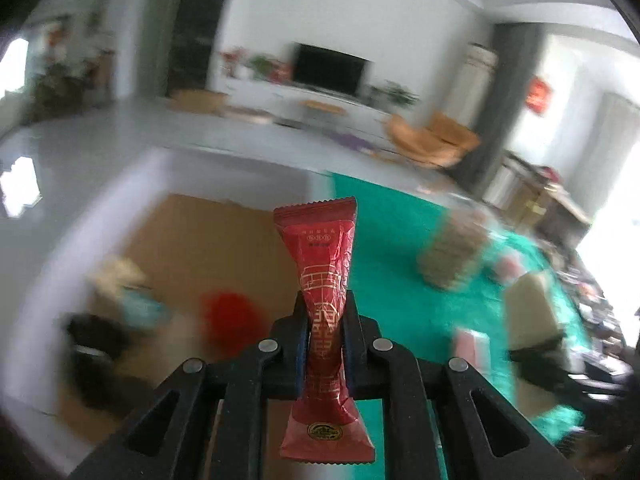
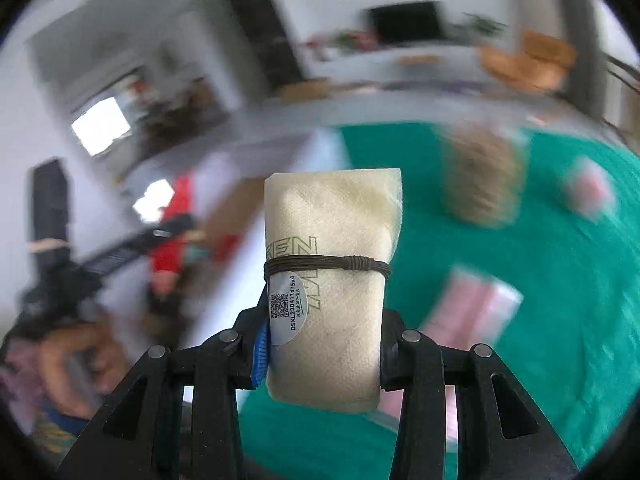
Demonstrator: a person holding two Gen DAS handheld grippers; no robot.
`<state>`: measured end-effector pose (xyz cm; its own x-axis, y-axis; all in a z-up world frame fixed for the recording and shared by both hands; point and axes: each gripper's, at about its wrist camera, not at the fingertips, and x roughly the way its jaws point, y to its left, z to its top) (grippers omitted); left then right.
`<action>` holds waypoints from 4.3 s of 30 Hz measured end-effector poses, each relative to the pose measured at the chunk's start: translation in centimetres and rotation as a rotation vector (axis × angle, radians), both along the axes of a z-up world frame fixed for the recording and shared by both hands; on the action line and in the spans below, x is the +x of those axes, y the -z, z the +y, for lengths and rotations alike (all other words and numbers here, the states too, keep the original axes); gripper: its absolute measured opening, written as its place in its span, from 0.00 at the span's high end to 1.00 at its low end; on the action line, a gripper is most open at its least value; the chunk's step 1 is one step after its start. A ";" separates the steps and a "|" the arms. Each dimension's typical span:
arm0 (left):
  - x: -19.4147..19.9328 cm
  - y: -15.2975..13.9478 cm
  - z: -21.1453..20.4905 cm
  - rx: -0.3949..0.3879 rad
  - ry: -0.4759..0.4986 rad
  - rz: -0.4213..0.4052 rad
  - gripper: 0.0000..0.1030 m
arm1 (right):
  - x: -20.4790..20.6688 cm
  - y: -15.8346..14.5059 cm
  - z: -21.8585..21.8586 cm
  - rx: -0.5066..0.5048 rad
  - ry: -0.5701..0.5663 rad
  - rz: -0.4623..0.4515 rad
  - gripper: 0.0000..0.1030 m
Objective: Organize soft objects
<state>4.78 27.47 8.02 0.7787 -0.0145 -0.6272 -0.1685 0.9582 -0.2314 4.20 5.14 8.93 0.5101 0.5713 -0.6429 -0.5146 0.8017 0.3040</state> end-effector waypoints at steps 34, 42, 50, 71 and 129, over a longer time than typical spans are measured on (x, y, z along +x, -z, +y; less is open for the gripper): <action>2.1 9.8 -18.6 0.036 0.345 0.241 0.01 | 4.1 16.2 -23.6 -0.369 0.605 0.099 0.26; 2.0 11.6 -22.7 0.115 0.398 0.271 0.01 | 4.6 16.9 -23.7 -0.342 0.600 0.064 0.17; 3.8 13.0 -27.5 0.216 0.455 0.301 0.01 | 4.7 16.9 -23.6 -0.344 0.601 0.063 0.17; 6.1 15.4 -28.1 0.249 0.415 0.308 0.01 | 4.7 16.9 -23.6 -0.344 0.602 0.062 0.17; 13.3 17.3 -21.2 0.182 0.146 0.279 0.00 | 4.7 17.0 -23.6 -0.345 0.607 0.061 0.17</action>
<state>18.04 6.26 -9.25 0.5751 0.0185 -0.8179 -0.0591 0.9981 -0.0190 8.94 -18.43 -8.08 0.6317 -0.0451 -0.7739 0.0642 0.9979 -0.0057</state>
